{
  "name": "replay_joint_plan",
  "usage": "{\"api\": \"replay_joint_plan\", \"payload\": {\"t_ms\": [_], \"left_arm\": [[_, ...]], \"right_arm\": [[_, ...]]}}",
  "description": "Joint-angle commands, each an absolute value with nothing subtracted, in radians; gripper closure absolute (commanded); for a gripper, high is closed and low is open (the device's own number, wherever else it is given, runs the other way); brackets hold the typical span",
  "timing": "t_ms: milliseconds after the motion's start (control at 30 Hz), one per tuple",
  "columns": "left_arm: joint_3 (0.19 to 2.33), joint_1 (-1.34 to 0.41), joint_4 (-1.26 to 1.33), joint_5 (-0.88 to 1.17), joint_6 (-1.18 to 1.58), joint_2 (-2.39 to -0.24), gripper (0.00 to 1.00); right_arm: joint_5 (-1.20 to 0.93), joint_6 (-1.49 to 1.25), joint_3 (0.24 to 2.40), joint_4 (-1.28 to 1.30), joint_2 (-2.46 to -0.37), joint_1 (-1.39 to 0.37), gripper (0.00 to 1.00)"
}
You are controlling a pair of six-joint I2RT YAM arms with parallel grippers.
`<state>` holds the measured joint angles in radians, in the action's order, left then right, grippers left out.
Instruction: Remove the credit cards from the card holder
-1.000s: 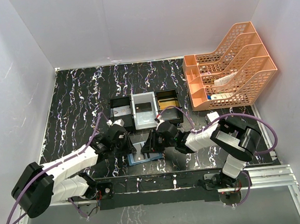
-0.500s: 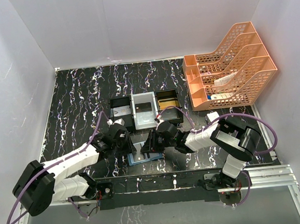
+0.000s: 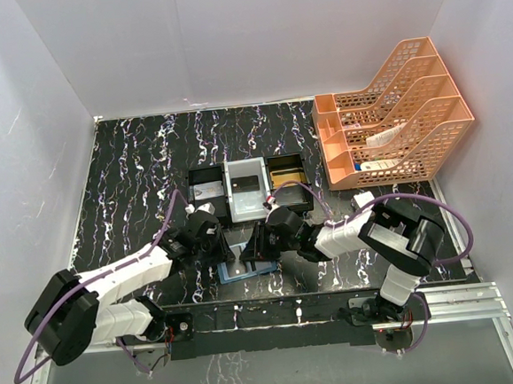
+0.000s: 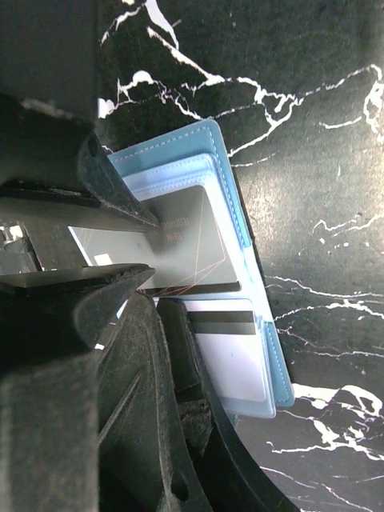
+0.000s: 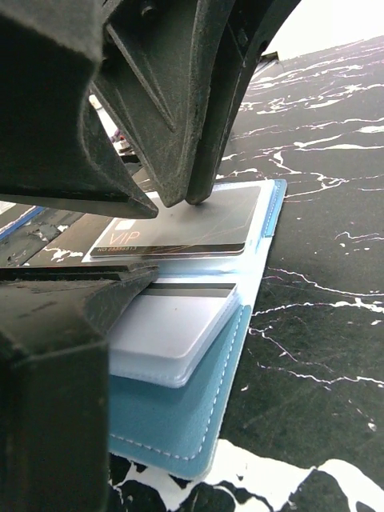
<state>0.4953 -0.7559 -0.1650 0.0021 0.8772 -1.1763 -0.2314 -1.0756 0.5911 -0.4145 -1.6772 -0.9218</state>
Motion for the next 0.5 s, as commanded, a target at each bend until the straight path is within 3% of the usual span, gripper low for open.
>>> {"api": "replay_joint_plan", "payload": {"t_ms": [0, 233, 467], "left_arm": [[0.475, -0.757, -0.144, 0.033, 0.881, -1.172, 0.78], [0.508, -0.756, -0.246, -0.037, 0.864, -1.063, 0.69], [0.490, -0.757, -0.234, -0.023, 0.873, -1.074, 0.71]], "right_arm": [[-0.206, -1.058, 0.621, -0.381, -1.707, -0.923, 0.73], [-0.168, -1.037, 0.633, -0.318, -1.688, -0.923, 0.72], [-0.223, -1.043, 0.637, -0.363, -1.713, -0.923, 0.74]]}}
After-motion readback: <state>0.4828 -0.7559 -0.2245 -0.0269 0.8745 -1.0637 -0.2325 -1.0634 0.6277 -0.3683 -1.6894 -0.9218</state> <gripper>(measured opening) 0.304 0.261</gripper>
